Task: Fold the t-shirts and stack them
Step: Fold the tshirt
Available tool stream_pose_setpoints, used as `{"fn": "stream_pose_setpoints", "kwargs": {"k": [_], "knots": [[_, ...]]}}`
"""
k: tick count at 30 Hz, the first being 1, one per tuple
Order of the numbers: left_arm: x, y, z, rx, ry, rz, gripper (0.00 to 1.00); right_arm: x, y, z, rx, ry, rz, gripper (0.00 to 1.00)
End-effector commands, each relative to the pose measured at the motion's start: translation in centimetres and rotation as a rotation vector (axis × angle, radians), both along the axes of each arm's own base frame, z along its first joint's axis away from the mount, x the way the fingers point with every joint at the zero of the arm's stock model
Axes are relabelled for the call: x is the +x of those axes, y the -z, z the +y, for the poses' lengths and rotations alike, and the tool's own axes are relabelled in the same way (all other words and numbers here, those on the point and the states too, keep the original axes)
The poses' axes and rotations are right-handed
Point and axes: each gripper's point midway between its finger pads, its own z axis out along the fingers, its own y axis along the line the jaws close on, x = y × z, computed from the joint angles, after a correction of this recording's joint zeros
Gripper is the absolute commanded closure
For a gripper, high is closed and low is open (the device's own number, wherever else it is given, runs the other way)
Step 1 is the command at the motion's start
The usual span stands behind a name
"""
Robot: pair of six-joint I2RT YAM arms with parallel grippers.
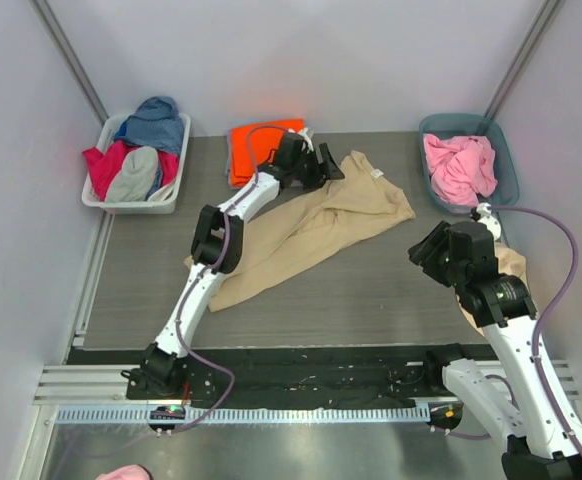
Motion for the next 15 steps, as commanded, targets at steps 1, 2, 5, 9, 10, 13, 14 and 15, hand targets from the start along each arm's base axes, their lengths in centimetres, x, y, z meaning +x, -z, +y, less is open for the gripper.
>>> {"fn": "stream_pose_setpoints", "kwargs": {"k": [1, 2, 5, 9, 10, 13, 14, 15], "knots": [[-0.3, -6.5, -3.6, -0.125, 0.008, -0.092, 0.12, -0.4, 0.8, 0.1, 0.011, 0.000, 0.005, 0.43], [-0.8, -6.7, -3.6, -0.119, 0.022, -0.089, 0.01, -0.5, 1.0, 0.2, 0.016, -0.003, 0.004, 0.43], [-2.6, -12.5, -3.3, -0.133, 0.070, -0.160, 0.00, -0.7, 3.0, 0.9, 0.053, -0.023, 0.036, 0.42], [-5.6, -19.6, -1.3, -0.110, 0.102, -0.242, 0.00, -0.6, 6.5, 3.1, 0.151, -0.073, 0.088, 0.42], [-7.1, -22.8, 0.2, -0.075, 0.105, -0.278, 0.00, -0.6, 7.7, 4.0, 0.189, -0.103, 0.104, 0.42], [-10.7, -25.2, 4.2, 0.032, 0.069, -0.302, 0.00, 0.0, 9.4, 5.0, 0.221, -0.110, 0.123, 0.42], [-11.7, -26.2, 5.4, 0.051, 0.049, -0.323, 0.00, 0.0, 9.6, 5.8, 0.220, -0.132, 0.126, 0.42], [-12.1, -26.4, 6.9, 0.089, -0.002, -0.338, 0.00, 0.2, 10.2, 6.2, 0.214, -0.132, 0.149, 0.42]]}}
